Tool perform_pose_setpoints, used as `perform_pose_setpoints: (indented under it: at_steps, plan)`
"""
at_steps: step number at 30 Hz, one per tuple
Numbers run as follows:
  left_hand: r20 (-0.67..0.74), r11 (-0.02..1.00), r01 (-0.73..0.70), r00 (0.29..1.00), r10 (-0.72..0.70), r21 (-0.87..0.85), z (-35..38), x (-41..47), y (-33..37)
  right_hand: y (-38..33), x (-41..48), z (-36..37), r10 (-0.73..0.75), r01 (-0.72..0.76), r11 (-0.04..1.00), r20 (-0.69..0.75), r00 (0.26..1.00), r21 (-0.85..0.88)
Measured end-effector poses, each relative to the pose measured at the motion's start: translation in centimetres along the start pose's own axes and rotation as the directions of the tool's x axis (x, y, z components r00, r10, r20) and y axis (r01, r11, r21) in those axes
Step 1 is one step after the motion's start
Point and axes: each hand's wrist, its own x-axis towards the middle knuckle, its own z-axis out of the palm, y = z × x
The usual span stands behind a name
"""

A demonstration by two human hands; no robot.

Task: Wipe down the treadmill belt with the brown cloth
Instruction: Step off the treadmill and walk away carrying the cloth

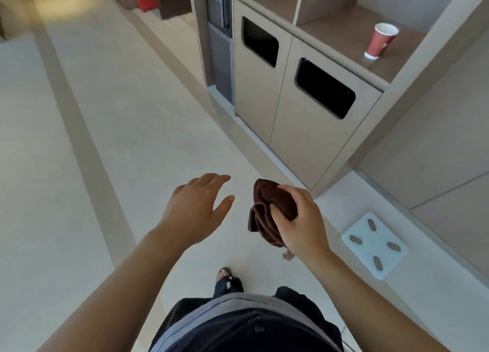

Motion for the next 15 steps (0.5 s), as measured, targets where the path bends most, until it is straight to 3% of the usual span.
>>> perform_pose_setpoints:
  at_steps: [5, 9, 15]
  plan:
    - [0.076, 0.984, -0.175, 0.982, 0.172, 0.038, -2.7, 15.1, 0.6, 0.2, 11.1, -1.6, 0.061, -0.062, 0.998, -0.155, 0.986, 0.003]
    - [0.161, 0.960, -0.275, 0.946, 0.281, -0.058, -3.0, 25.6, 2.6, 2.4, 18.9, -3.5, 0.145, -0.142, 0.989, -0.264, 0.954, 0.031]
    - [0.100, 0.987, -0.157, 0.982, 0.158, -0.021, -4.6, 40.0, 2.2, 4.8, 34.0, -6.8, 0.120, -0.120, 0.993, -0.226, 0.967, 0.013]
